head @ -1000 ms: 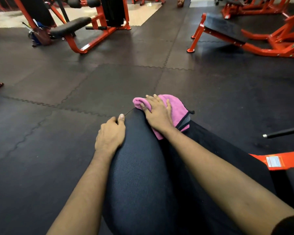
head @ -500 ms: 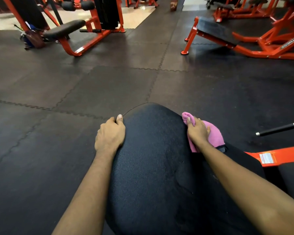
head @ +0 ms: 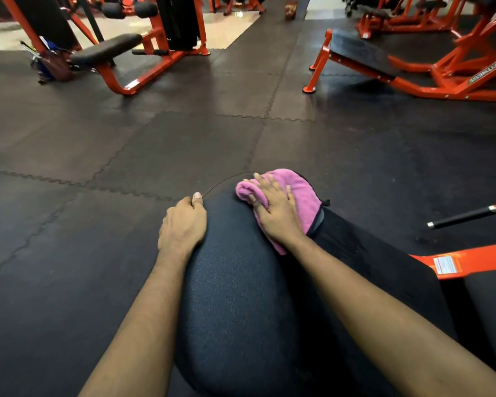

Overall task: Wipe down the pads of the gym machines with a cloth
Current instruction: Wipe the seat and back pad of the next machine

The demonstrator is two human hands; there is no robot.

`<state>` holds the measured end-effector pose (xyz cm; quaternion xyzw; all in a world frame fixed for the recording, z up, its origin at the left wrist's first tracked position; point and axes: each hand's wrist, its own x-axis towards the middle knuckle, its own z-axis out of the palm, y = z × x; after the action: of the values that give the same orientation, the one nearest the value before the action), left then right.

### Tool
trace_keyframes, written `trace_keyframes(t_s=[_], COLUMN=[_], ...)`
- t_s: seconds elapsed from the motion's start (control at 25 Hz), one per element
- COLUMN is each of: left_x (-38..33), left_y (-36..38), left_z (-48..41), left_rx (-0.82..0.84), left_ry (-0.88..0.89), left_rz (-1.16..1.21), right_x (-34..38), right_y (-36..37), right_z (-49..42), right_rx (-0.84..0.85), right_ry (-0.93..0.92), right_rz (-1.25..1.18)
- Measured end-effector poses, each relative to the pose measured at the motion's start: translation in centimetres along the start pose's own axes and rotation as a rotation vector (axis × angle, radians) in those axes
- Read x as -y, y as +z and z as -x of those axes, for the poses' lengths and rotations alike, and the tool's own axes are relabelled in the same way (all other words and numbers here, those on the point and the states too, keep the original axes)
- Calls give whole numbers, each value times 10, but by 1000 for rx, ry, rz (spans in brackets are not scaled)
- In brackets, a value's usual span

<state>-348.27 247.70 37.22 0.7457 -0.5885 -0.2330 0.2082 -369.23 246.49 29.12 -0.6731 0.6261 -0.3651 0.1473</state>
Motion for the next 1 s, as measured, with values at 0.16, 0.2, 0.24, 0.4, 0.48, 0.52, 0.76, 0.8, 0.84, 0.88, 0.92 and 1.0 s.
trace_keyframes(t_s=[0.16, 0.2, 0.24, 0.4, 0.48, 0.52, 0.76, 0.8, 0.84, 0.88, 0.92, 1.0], left_x=[0, 0, 0, 1, 0, 0, 6, 7, 7, 6, 6, 6], left_y=[0, 0, 0, 0, 1, 0, 0, 0, -1, -1, -1, -2], left_z=[2, 3, 2, 0, 0, -1, -6, -7, -6, -6, -4, -3], left_rx=[3, 3, 3, -3, -6, -6, 29, 31, 33, 33, 33, 28], left_ry=[-1, 0, 1, 2, 8, 9, 17, 20, 20, 18, 13, 13], left_rz=[9, 9, 11, -2, -12, -16, 20, 22, 20, 17, 17, 15], right_x=[-53, -67, -80, -103, -74, -49, 54, 45, 31, 16, 1, -25], right_y=[-17, -20, -24, -35, -27, -19, 10, 7, 5, 1, -3, -13], right_z=[15, 21, 28, 37, 29, 25, 48, 51, 55, 58, 62, 71], right_rx=[-26, -43, -58, -122, -154, -151, 16, 14, 8, 2, -3, -28], right_ry=[154, 201, 251, 479, 492, 413, -45, -49, -31, -1, 35, 121], right_rz=[19, 22, 27, 39, -13, -51, -72, -47, -31, -19, -12, -11])
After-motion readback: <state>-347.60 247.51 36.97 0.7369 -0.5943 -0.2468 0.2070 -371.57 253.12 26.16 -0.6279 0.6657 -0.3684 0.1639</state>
